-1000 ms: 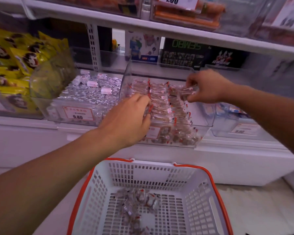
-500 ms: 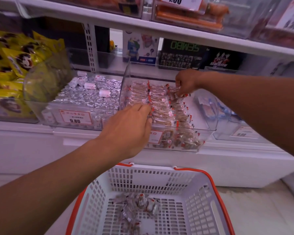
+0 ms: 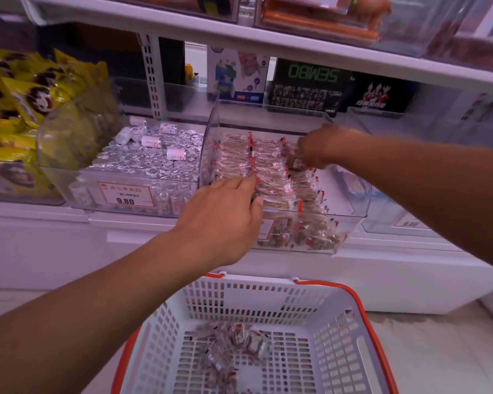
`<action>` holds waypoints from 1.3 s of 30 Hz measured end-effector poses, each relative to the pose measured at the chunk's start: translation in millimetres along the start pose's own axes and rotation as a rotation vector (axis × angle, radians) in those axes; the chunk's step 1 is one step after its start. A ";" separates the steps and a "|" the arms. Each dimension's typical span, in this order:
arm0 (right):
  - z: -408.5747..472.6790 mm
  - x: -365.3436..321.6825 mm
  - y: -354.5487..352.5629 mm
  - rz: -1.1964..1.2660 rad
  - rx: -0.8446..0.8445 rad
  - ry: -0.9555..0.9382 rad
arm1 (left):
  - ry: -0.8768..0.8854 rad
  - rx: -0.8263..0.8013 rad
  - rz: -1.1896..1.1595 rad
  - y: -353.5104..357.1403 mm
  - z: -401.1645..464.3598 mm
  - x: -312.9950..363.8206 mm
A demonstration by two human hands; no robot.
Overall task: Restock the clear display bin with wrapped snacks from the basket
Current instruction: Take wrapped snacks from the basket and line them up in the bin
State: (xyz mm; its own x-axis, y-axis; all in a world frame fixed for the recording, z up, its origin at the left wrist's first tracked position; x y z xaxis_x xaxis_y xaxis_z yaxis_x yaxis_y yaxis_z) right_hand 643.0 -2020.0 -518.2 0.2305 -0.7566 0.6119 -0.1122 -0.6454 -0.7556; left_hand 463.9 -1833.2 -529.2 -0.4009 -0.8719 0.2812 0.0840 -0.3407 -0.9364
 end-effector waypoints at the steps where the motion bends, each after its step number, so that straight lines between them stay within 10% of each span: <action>1: -0.3 -0.3 5.6 -0.085 -0.048 0.005 | 0.000 -0.002 -0.001 0.1 -0.1 0.2; 22: -33.9 -4.7 -30.1 0.249 0.200 0.014 | 0.039 0.106 -0.167 -8.9 -2.1 -1.2; 27: -134.2 -16.3 -62.1 0.523 1.024 0.081 | 0.479 0.487 -0.066 -37.6 -31.7 13.7; 30: -219.7 -67.5 -18.8 0.891 1.506 -0.032 | 0.649 0.374 0.063 -3.4 -57.0 8.9; 33: -221.0 -160.1 46.7 1.035 1.147 -0.160 | 0.335 -0.305 0.226 87.5 -76.8 -28.0; 37: -190.1 -298.8 188.8 0.932 -0.249 -0.465 | -0.124 -1.187 0.419 187.6 -154.2 -100.8; 39: -203.4 -333.8 253.4 0.840 -0.629 -0.506 | -0.237 -1.313 0.391 211.4 -174.0 -113.7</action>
State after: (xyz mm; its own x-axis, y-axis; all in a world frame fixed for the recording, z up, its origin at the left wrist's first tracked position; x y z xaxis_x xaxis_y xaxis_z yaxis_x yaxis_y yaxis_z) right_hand 341.0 -1952.4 -866.4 0.1989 -0.9341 -0.2965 -0.8397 -0.0064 -0.5430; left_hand 368.6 -1744.8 -795.6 -0.3772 -0.9159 -0.1373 -0.8083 0.3980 -0.4338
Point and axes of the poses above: each hand's wrist, its own z-axis towards the middle knuckle, its own y-axis out of the palm, x = y × z, the point moved 6 cm from there along z, towards the middle knuckle, and after that the axes turned 2 degrees about -x, right-handed, at the moved point
